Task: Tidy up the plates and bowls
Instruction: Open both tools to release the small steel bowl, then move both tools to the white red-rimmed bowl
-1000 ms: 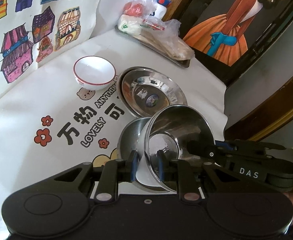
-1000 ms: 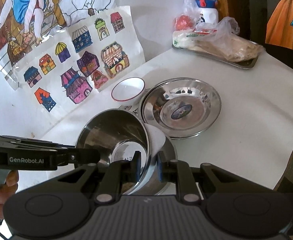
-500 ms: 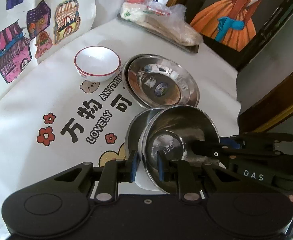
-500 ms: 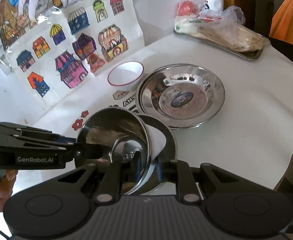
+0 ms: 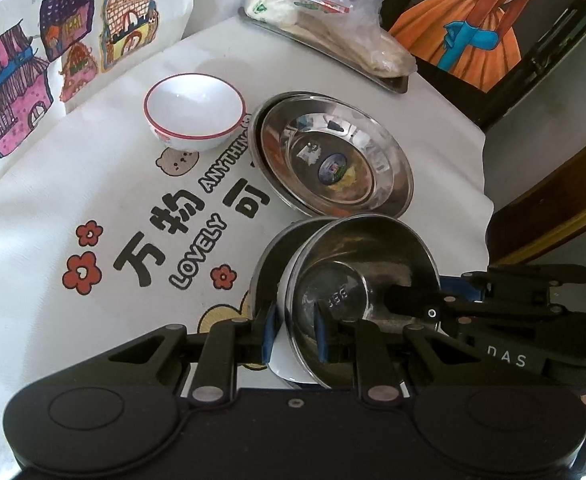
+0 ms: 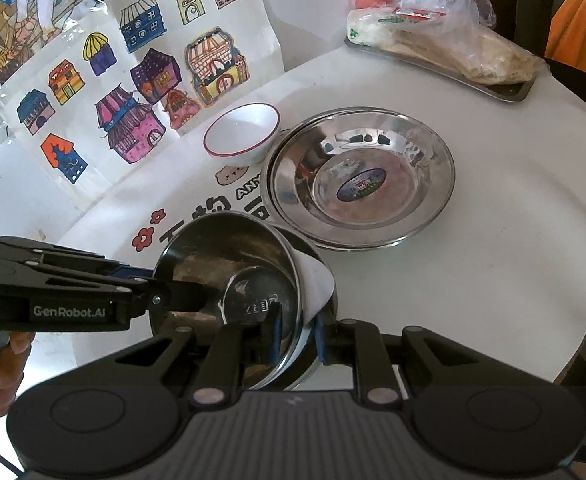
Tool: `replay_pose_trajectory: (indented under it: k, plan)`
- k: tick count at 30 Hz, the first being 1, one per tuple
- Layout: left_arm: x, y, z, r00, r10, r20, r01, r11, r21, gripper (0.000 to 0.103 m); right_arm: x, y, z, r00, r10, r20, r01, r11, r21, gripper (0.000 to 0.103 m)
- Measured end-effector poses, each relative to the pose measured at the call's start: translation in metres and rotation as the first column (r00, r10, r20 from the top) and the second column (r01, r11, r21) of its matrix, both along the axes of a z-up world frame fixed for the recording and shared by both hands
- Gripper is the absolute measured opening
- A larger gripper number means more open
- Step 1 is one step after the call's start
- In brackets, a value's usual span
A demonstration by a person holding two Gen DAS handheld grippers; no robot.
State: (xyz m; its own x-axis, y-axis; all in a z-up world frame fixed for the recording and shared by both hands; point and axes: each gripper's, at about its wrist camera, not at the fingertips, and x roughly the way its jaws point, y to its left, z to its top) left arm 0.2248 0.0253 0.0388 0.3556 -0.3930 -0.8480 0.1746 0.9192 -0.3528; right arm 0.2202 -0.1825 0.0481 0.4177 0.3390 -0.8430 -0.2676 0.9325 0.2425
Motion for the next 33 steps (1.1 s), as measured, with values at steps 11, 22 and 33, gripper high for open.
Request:
replay_pose_trajectory:
  k: [11, 22, 33]
  plan:
    - [0.003, 0.005, -0.001, 1.0, -0.015, -0.026, 0.015, 1.0, -0.025, 0.02, -0.001, 0.003, 0.003, 0.999, 0.041, -0.007, -0.041, 0.999, -0.003, 0.03]
    - [0.005, 0.013, 0.005, 1.0, -0.004, -0.018, 0.003, 0.999, -0.047, 0.021, 0.002, -0.005, 0.016, 0.999, 0.032, 0.02, -0.032, 0.999, 0.015, 0.041]
    - [0.003, 0.031, 0.019, 0.998, 0.037, 0.057, -0.034, 0.998, -0.049, 0.027, 0.0, -0.007, 0.024, 0.997, 0.026, 0.074, -0.028, 0.999, 0.026, 0.042]
